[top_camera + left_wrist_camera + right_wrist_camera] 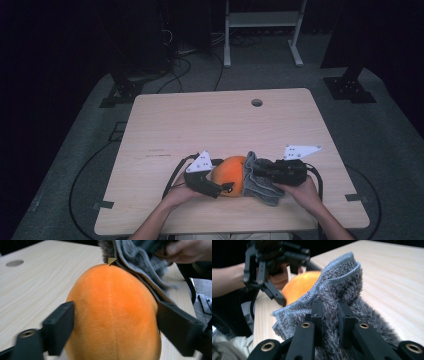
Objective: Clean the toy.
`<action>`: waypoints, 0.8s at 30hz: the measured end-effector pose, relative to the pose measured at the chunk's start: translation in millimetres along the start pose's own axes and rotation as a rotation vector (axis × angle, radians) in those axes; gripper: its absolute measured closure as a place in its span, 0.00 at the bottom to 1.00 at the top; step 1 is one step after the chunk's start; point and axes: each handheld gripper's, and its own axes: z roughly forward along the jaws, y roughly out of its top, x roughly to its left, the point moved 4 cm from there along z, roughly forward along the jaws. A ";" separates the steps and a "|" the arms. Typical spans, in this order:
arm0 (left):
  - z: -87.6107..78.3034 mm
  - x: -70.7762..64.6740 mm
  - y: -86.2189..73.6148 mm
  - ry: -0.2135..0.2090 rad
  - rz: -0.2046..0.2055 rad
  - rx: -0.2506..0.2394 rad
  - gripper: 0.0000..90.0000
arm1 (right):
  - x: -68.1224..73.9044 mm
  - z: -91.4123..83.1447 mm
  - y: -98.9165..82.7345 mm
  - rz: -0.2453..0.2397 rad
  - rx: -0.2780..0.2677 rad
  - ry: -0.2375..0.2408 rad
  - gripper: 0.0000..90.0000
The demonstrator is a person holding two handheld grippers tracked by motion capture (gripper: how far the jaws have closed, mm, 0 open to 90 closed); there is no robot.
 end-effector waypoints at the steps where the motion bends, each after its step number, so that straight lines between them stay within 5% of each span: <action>1: 4.3 0.5 0.3 0.012 -0.019 0.035 0.07 | 3.1 1.2 -0.8 -0.007 0.001 0.008 0.86; 3: 7.8 -1.5 -0.4 0.010 -0.013 0.047 0.06 | 10.3 2.4 -1.9 -0.028 0.012 0.018 0.86; 4: 7.8 -1.5 -0.4 0.010 -0.013 0.047 0.14 | 10.3 2.4 -1.9 -0.028 0.012 0.018 0.86; 5: 4.8 -2.1 1.8 0.044 0.035 0.024 0.23 | 12.6 0.6 -1.5 -0.052 0.024 0.007 0.86; 8: 2.7 -3.2 6.2 0.072 0.078 -0.008 0.35 | 9.8 -5.2 2.3 -0.043 0.003 0.006 0.86; 9: 1.6 -5.3 9.8 0.119 0.149 -0.034 0.36 | 6.6 -10.7 9.3 -0.040 -0.036 0.002 0.86; 13: 3.0 -6.7 7.7 0.086 0.194 -0.027 0.37 | -2.6 -11.8 23.4 -0.012 -0.119 -0.002 0.86; 16: 3.0 -3.3 5.4 0.076 0.146 -0.010 0.23 | -7.1 -2.3 21.3 -0.023 -0.066 -0.022 0.86; 17: 3.3 2.3 4.3 0.066 0.055 0.000 0.17 | -6.6 5.8 17.8 -0.001 -0.051 -0.010 0.86; 18: 3.0 4.5 4.4 0.051 0.010 -0.009 0.12 | -3.3 8.9 17.5 -0.004 -0.047 -0.003 0.86; 20: 2.6 5.8 4.1 0.040 -0.011 -0.012 0.13 | 5.6 12.5 17.5 -0.040 -0.029 0.009 0.86; 24: -1.7 0.9 0.6 0.048 0.046 -0.024 0.31 | 7.1 6.6 13.4 -0.054 -0.019 -0.005 0.86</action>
